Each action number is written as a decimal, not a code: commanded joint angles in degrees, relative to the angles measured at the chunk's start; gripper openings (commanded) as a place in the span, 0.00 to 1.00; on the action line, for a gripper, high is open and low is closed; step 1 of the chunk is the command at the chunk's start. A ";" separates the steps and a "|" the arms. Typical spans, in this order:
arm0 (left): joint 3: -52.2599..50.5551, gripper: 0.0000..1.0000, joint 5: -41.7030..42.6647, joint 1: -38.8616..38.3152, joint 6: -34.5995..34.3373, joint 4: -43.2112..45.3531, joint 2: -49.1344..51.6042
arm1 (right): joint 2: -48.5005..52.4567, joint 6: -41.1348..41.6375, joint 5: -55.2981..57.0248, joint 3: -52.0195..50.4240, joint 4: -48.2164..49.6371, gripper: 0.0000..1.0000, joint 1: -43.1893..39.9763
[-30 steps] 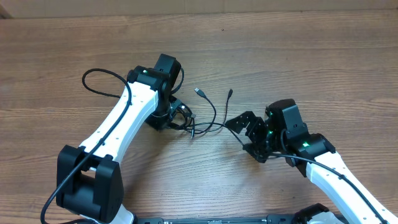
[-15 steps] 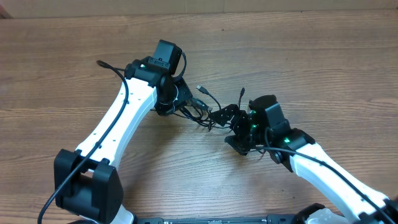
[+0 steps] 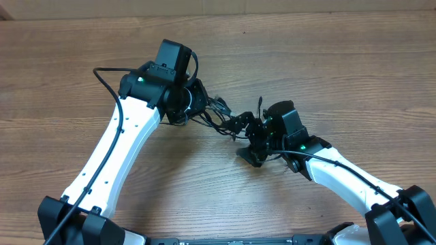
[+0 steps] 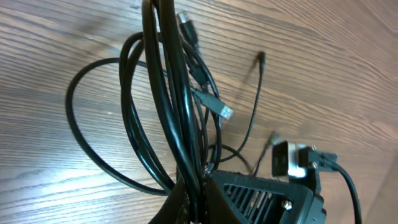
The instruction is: Untangle cables
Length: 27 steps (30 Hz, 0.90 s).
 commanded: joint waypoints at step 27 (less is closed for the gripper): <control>1.60 0.48 -2.01 -0.13 -4.39 -3.89 -1.25 | 0.04 2.73 0.24 0.55 -5.75 0.97 0.22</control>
